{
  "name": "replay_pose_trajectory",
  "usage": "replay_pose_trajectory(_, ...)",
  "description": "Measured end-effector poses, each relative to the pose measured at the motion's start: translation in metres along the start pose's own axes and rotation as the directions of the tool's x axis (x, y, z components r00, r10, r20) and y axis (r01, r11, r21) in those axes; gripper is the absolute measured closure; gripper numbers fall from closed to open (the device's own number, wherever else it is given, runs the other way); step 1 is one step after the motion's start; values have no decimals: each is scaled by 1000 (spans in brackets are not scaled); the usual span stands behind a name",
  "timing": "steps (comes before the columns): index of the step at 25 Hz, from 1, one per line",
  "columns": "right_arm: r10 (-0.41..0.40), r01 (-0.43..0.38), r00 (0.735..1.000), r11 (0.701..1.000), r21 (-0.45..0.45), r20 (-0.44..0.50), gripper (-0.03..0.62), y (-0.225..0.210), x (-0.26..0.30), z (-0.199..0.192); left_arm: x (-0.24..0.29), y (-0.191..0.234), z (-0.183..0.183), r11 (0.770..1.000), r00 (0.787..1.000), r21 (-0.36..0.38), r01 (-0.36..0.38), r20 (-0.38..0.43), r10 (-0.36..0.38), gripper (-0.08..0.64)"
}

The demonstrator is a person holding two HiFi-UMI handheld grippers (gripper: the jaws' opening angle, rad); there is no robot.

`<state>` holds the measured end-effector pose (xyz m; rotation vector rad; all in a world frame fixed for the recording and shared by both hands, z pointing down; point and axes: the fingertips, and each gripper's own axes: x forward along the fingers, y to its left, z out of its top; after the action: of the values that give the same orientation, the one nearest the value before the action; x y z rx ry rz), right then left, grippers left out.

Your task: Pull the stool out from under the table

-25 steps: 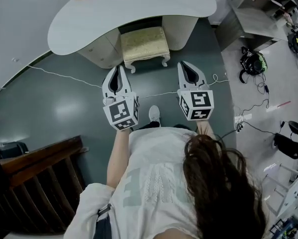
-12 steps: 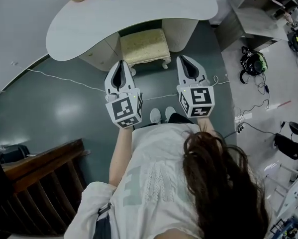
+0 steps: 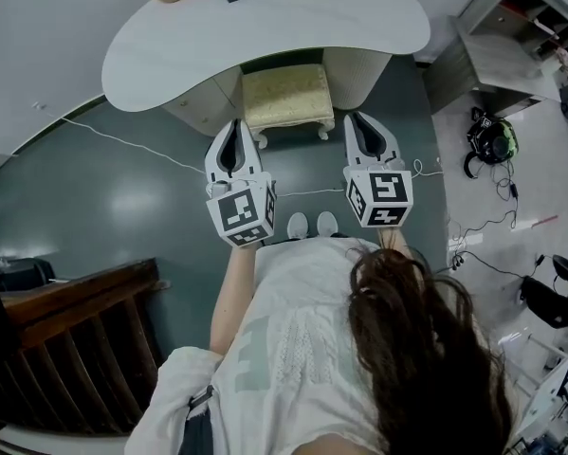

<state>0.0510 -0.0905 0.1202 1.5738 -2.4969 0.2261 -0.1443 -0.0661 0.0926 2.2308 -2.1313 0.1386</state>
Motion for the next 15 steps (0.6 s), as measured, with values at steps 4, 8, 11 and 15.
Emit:
replay_pose_trajectory(4, 0, -1, 1000, 999, 35, 5, 557, -6, -1, -2, -3, 1, 3, 1000, 1000, -2, -5, 19, 5, 531)
replay_pose_trajectory(8, 27, -26, 1000, 994, 103, -12, 314, -6, 4, -7, 0, 0, 4, 1000, 1000, 8, 11, 23, -11, 526)
replay_pose_trajectory(11, 32, -30, 999, 996, 83, -20, 288, -4, 7, -7, 3, -3, 6, 999, 998, -12, 37, 52, -36, 301)
replay_pose_trajectory(15, 52, -51, 999, 996, 71, -16, 262, 0, 9, -7, 8, -10, 8, 997, 995, -29, 71, 77, -68, 250)
